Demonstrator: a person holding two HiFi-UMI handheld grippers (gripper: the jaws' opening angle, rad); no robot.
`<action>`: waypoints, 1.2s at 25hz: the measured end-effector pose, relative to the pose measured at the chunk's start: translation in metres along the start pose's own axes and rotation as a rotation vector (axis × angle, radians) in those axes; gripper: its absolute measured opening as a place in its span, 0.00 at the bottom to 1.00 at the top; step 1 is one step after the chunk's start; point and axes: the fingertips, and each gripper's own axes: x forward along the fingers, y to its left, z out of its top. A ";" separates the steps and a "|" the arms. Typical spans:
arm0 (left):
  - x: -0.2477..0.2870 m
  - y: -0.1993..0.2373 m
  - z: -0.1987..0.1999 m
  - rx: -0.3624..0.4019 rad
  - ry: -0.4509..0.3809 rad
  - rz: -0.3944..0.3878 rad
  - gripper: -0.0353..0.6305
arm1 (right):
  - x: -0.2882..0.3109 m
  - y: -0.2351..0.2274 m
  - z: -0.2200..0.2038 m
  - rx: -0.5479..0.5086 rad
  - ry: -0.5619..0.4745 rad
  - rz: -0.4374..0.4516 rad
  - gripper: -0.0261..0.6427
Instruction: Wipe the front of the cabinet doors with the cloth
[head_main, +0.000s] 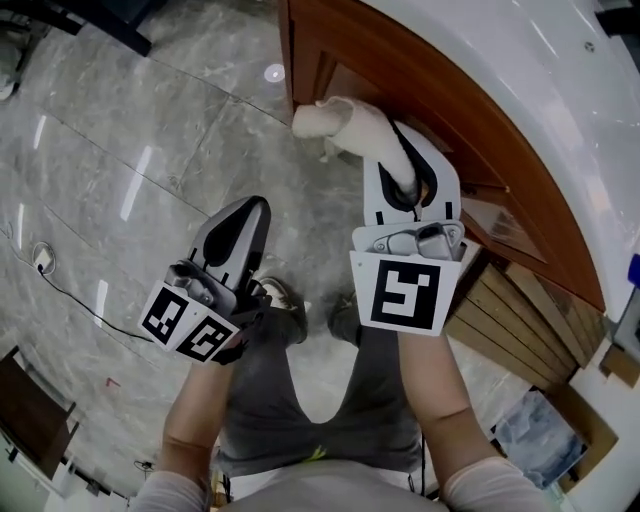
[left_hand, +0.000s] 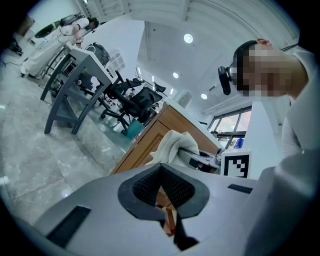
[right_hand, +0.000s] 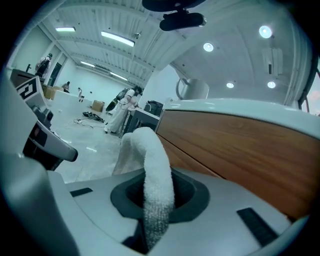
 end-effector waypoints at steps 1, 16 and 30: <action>-0.003 0.006 0.001 0.002 -0.005 0.007 0.08 | 0.007 0.004 0.000 0.001 -0.004 0.004 0.15; -0.020 0.052 -0.002 -0.006 -0.021 0.084 0.08 | 0.073 0.034 -0.002 -0.026 -0.041 0.054 0.15; -0.004 0.045 -0.009 -0.028 -0.009 0.062 0.08 | 0.064 0.017 -0.018 -0.022 -0.019 0.034 0.15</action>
